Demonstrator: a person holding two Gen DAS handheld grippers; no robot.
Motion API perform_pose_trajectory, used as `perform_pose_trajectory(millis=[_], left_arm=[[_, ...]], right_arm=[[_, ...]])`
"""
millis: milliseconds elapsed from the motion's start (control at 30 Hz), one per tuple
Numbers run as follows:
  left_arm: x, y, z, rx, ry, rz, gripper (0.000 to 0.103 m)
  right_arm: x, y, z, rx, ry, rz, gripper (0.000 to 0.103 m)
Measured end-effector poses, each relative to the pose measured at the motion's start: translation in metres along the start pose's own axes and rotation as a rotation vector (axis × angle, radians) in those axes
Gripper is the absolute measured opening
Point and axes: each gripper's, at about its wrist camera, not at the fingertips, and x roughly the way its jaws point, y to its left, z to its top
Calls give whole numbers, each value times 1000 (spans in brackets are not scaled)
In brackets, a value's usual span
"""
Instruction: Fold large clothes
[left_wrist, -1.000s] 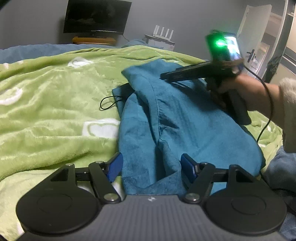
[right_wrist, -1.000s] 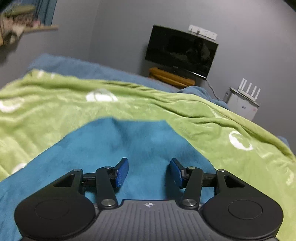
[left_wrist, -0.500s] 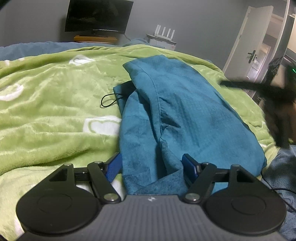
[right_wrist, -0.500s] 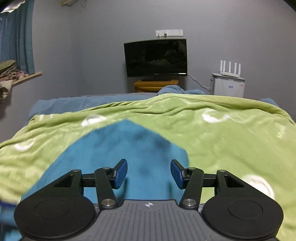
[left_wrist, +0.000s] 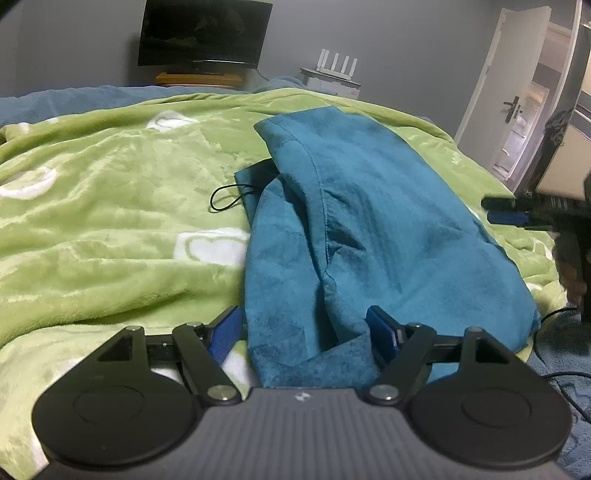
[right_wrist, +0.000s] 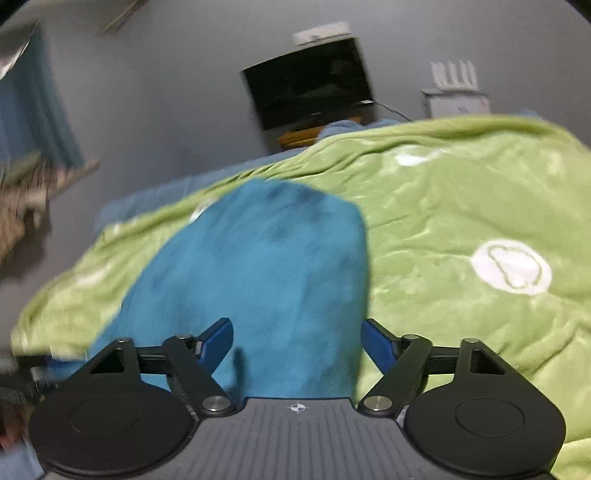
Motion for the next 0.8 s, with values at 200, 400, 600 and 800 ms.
perform_pose_trajectory(millis=[200, 400, 600, 800], left_arm=[[1, 1, 0, -11, 1, -9, 75], [5, 3, 1, -19, 8, -20, 77], [9, 6, 3, -33, 20, -38, 77], [12, 7, 4, -46, 27, -49, 77]], right_arm=[[33, -44, 42, 169, 39, 97, 89], [92, -53, 64, 158, 133, 97, 93], [146, -80, 64, 333, 213, 260, 102], [182, -99, 56, 439, 263, 389, 103]])
